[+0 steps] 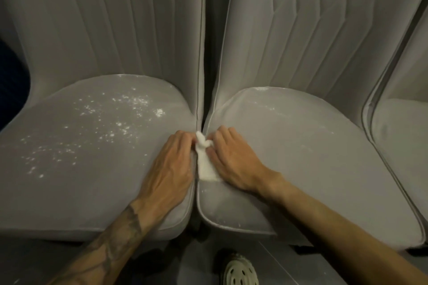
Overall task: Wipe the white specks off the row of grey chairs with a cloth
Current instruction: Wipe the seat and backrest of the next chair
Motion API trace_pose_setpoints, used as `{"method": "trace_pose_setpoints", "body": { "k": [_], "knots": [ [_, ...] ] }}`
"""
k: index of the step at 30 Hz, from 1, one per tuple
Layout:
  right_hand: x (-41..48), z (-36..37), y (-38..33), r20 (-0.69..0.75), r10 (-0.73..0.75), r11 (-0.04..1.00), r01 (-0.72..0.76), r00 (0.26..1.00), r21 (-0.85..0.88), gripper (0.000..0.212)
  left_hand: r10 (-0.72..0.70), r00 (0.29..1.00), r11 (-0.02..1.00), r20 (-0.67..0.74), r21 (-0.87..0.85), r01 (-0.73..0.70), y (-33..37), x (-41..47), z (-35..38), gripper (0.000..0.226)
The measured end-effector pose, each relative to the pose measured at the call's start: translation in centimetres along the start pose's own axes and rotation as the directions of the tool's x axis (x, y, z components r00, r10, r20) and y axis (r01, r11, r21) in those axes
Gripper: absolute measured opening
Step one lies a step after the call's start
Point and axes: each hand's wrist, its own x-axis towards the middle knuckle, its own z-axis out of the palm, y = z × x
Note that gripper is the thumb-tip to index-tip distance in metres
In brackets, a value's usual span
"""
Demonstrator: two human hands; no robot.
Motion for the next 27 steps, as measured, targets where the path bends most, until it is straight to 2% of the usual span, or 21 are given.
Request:
{"method": "trace_pose_setpoints", "body": {
  "k": [3, 6, 8, 11, 12, 14, 16, 18, 20, 24, 27],
  "knots": [
    [-6.0, -1.0, -3.0, 0.079, -0.200, 0.965, 0.183, 0.977, 0.188, 0.027, 0.110, 0.991, 0.992, -0.074, 0.065, -0.105, -0.1, 0.0, 0.1, 0.025],
    [-8.2, -2.4, -3.6, 0.227, -0.304, 0.911, 0.213, 0.925, 0.354, 0.030, 0.126, 0.988, 0.990, -0.086, 0.079, -0.119, -0.6, 0.2, 0.2, 0.025],
    [-6.9, -2.7, -2.5, 0.216, -0.239, 0.935, 0.164, 0.947, 0.314, 0.029, 0.152, 0.984, 0.984, -0.097, 0.108, -0.141, -0.8, 0.4, 0.3, 0.024],
    [-4.9, -2.3, -1.8, 0.131, -0.094, 0.993, 0.083, 0.987, 0.090, 0.033, 0.185, 0.980, 0.972, -0.070, 0.158, -0.172, -0.6, 0.7, 0.3, 0.038],
    [-5.2, -1.9, -2.3, 0.111, -0.120, 0.991, 0.112, 0.987, 0.076, 0.033, 0.188, 0.980, 0.970, -0.070, 0.170, -0.174, -0.6, 1.0, 0.3, 0.037],
    [-6.7, -1.3, -4.1, 0.123, -0.243, 0.962, 0.223, 0.962, 0.159, 0.032, 0.193, 0.978, 0.963, -0.080, 0.205, -0.173, -0.4, 2.0, 0.4, 0.027],
    [-7.8, -1.0, -4.3, 0.125, -0.294, 0.937, 0.261, 0.948, 0.231, 0.033, 0.210, 0.974, 0.954, -0.085, 0.238, -0.185, 0.1, 3.2, 0.6, 0.023],
    [-7.1, -0.9, -3.0, 0.091, -0.221, 0.965, 0.204, 0.971, 0.163, 0.035, 0.218, 0.972, 0.947, -0.085, 0.260, -0.189, 0.6, 4.3, 0.9, 0.028],
    [-5.5, -0.7, -1.2, 0.062, -0.074, 0.995, 0.070, 0.995, 0.072, 0.037, 0.210, 0.974, 0.944, -0.090, 0.277, -0.178, 0.9, 5.3, 1.2, 0.036],
    [-4.5, -0.6, 3.5, 0.007, 0.178, 0.984, -0.178, 0.984, 0.006, 0.028, 0.183, 0.977, 0.937, -0.110, 0.322, -0.139, 1.1, 6.9, 1.6, 0.030],
    [-7.9, -1.4, 9.3, -0.203, 0.304, 0.947, -0.319, 0.931, -0.042, 0.013, 0.240, 0.965, 0.893, -0.102, 0.413, -0.179, 1.3, 7.1, 2.2, 0.028]
  ]
}}
